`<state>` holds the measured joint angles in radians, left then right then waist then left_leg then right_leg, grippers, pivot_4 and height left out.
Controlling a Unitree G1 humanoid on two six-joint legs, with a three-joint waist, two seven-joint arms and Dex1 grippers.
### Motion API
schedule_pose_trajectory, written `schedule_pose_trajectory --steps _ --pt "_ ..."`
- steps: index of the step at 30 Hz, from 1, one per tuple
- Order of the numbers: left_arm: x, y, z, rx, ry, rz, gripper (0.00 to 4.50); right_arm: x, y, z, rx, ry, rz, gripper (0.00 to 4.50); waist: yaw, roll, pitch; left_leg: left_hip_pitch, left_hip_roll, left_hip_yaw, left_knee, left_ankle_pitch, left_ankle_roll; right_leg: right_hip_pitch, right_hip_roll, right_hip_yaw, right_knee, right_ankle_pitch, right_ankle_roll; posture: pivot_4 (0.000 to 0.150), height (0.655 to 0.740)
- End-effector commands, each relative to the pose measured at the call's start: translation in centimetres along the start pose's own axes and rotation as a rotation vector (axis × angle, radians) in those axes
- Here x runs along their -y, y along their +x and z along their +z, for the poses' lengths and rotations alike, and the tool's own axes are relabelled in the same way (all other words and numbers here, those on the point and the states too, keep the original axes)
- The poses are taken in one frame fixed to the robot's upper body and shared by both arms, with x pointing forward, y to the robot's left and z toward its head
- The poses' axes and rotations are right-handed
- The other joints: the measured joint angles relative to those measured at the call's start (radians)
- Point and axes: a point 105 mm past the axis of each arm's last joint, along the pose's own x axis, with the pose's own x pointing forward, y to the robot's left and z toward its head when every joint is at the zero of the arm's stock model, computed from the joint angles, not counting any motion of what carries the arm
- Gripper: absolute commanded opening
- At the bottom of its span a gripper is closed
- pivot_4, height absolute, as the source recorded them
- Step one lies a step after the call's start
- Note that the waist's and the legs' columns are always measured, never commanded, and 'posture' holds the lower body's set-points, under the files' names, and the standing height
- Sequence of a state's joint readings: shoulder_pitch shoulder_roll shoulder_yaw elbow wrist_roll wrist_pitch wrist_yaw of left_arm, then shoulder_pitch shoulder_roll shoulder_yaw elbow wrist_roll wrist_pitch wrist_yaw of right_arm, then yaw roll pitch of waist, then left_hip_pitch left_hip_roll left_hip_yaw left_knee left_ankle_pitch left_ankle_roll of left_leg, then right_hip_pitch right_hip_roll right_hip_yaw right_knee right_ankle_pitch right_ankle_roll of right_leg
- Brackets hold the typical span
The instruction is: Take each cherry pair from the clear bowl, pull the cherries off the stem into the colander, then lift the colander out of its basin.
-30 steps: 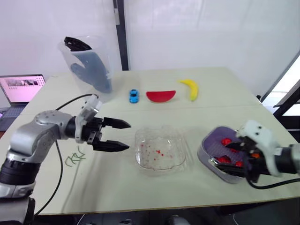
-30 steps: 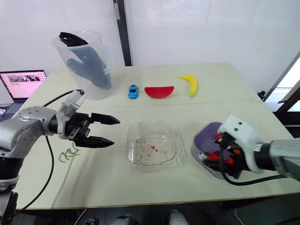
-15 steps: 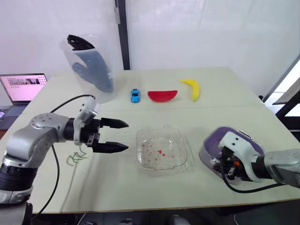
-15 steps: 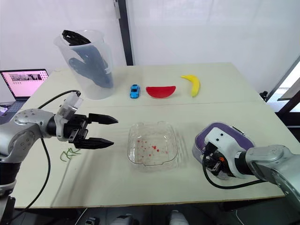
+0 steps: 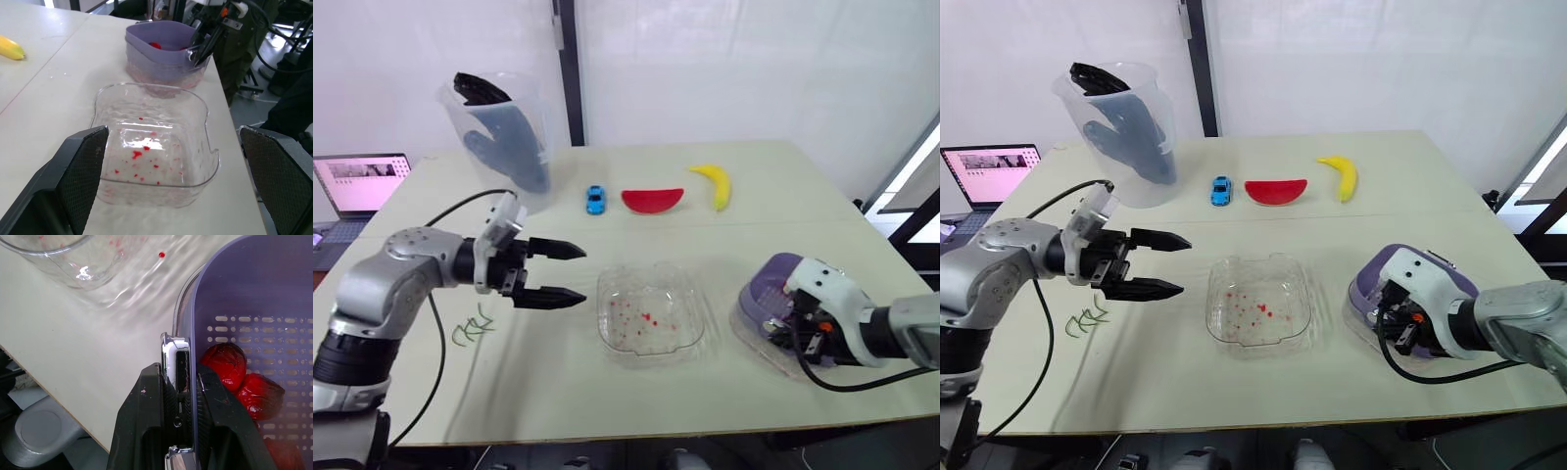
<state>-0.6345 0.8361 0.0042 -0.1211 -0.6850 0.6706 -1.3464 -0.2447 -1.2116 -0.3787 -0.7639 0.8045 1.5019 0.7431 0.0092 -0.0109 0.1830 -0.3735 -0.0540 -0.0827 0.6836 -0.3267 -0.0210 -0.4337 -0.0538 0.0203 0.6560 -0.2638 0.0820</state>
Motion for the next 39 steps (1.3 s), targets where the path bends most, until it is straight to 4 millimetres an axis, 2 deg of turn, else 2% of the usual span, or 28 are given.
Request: schedule_pose_trajectory --steps 1,12,16,23,31,34,39 --pt "0.1 0.1 1.1 0.01 0.045 -0.023 4.5 0.2 -1.6 1.0 0.036 -0.044 -0.054 0.23 0.0 0.0 0.0 0.0 0.0 0.0 0.0 0.0 0.0 0.0 0.0 0.0 0.0 0.0 0.0 0.15 0.74" --pt "-0.8 0.7 1.5 0.031 0.059 -0.058 4.5 0.5 -5.3 3.0 0.108 -0.085 -0.098 0.23 0.002 0.0 0.0 0.0 0.0 0.0 0.0 0.0 0.0 0.0 0.0 0.0 0.0 0.0 0.0 0.15 0.74" --pt "-0.9 0.7 1.6 0.034 0.059 -0.059 4.5 0.5 -5.9 3.5 0.132 -0.09 -0.095 0.23 0.001 0.0 0.0 0.0 0.0 0.0 0.0 0.0 0.0 0.0 0.0 0.0 0.0 0.0 0.0 0.15 0.74" --pt "-1.2 0.7 1.6 0.039 0.021 -0.035 4.5 -0.1 -5.5 3.0 0.125 -0.057 -0.051 0.23 0.002 0.0 0.0 0.0 0.0 0.0 0.0 0.0 0.0 0.0 0.0 0.0 0.0 0.0 0.0 0.15 0.74" --pt "-1.3 0.8 2.1 0.043 0.024 -0.026 4.5 0.4 -5.3 2.5 0.116 -0.023 -0.06 0.23 0.002 0.0 0.0 0.0 0.0 0.0 0.0 0.0 0.0 0.0 0.0 0.0 0.0 0.0 0.0 0.15 0.74" --pt "-1.8 1.0 1.7 0.013 0.013 0.01 4.5 1.0 -5.2 2.1 0.098 -0.009 -0.079 0.23 0.002 0.0 0.0 0.0 0.0 0.0 0.0 0.0 0.0 0.0 0.0 0.0 0.0 0.0 0.0 0.15 0.74" --pt "-2.2 0.9 2.0 0.036 0.014 0.043 4.5 1.1 -4.8 1.4 0.054 -0.04 -0.08 0.23 0.003 0.0 0.0 0.0 0.0 0.0 0.0 0.0 0.0 0.0 0.0 0.0 0.0 0.0 0.0 0.15 0.74"
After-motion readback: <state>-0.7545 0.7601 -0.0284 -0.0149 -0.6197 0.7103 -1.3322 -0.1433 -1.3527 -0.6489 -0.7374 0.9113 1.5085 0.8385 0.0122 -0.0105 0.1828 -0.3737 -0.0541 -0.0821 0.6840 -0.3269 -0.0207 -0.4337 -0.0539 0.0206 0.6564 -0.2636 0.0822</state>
